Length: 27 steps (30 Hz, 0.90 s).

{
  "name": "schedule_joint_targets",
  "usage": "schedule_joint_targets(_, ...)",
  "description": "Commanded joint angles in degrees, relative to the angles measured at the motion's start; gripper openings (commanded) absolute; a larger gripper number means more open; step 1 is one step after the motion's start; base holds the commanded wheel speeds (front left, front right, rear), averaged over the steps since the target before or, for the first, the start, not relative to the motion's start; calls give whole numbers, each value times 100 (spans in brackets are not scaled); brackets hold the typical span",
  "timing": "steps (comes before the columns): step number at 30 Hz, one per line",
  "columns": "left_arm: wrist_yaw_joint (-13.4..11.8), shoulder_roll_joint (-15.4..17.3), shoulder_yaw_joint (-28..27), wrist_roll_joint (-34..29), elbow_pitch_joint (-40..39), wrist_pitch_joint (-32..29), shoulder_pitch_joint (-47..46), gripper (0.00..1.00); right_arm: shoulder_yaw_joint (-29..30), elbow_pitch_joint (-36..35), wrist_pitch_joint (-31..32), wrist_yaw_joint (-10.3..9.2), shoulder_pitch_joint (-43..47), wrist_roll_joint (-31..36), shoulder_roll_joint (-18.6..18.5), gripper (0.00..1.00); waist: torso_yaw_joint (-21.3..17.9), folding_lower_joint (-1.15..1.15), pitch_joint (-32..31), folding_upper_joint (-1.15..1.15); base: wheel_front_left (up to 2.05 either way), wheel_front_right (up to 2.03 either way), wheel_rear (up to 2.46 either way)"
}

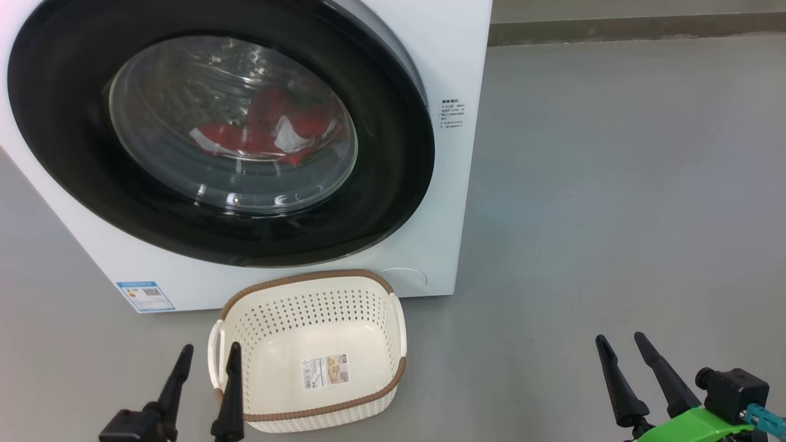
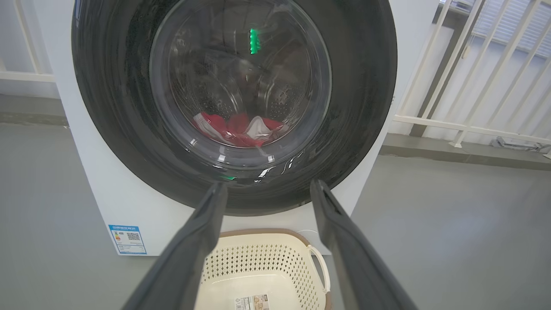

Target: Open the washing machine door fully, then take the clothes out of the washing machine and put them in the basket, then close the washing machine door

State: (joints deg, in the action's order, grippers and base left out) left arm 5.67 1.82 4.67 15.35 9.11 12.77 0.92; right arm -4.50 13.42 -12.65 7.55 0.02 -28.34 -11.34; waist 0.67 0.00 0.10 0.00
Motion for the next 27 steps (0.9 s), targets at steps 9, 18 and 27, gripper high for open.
schedule_joint_targets(9, -106, 105, -149, -594, 3, 215, -54, 100, -60, -182, -227, -6, 33, 605, -142, 100, -49, 0, -21, 0, 0, 0, 0)
schedule_joint_targets(18, -123, 106, -244, -483, 164, 223, -40, 100, 152, -130, -235, -6, 168, 606, -45, 100, -85, 0, -53, 0, 0, 0, 0)
schedule_joint_targets(27, -102, 106, -322, -356, 442, 223, -52, 100, 222, -105, -235, -6, 223, 616, -4, 100, -109, 0, -83, 0, 0, 0, 0)
